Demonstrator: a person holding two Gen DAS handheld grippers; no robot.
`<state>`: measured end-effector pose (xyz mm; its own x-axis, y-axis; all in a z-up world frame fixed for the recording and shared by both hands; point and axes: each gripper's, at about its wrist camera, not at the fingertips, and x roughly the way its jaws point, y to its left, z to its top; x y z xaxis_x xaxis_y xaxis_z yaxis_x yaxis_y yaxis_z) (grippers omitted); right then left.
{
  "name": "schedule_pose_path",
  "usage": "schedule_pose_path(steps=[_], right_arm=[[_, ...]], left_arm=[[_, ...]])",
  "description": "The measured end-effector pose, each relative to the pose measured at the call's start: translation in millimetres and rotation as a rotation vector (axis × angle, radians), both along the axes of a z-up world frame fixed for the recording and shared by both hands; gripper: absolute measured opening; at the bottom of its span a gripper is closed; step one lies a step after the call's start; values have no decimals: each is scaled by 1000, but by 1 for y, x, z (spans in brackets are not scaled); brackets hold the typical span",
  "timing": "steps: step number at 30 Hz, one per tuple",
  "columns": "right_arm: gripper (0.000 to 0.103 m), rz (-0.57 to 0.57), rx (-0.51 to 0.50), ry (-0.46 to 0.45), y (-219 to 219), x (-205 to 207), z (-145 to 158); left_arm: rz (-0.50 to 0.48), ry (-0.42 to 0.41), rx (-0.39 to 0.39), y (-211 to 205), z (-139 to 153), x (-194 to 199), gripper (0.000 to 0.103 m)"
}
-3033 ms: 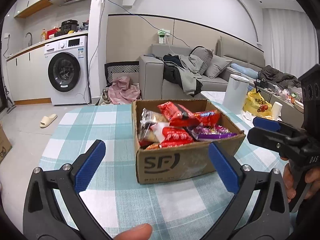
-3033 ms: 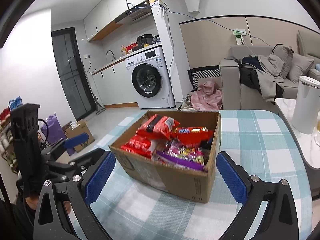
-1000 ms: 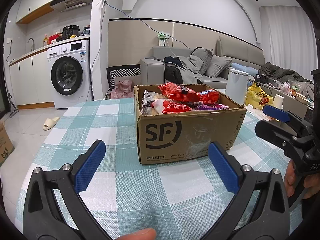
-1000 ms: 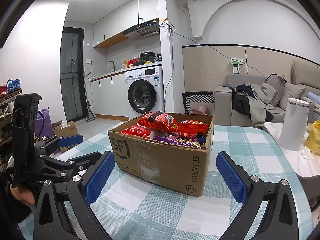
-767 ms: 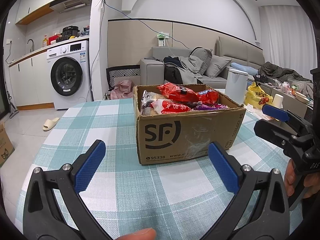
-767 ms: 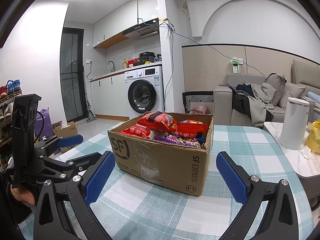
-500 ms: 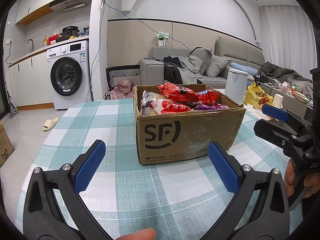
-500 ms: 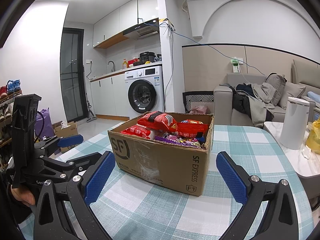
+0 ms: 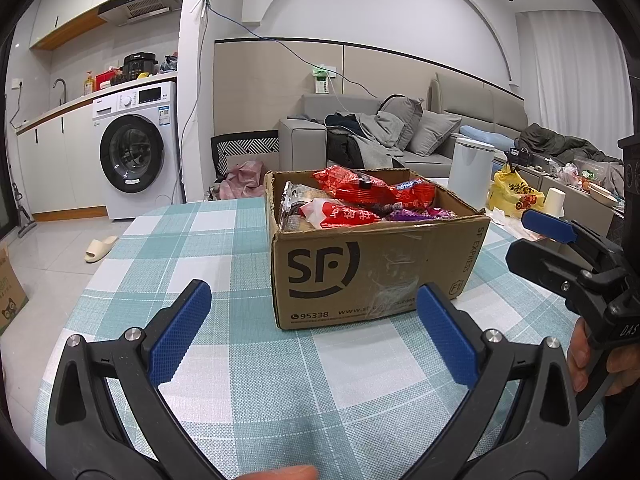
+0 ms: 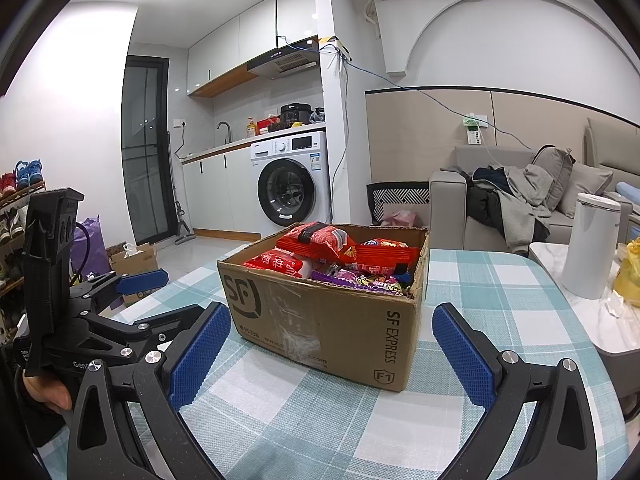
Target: Organize snacks
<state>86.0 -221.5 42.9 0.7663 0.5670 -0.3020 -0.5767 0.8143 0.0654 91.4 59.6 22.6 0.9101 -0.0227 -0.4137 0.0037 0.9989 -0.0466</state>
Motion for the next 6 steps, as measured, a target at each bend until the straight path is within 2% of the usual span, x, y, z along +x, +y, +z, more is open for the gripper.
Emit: schedule_pose_path(steps=[6], right_arm=[[103, -1, 2, 1, 0, 0, 0]], left_arm=[[-2, -1, -2, -1, -1, 1, 102]])
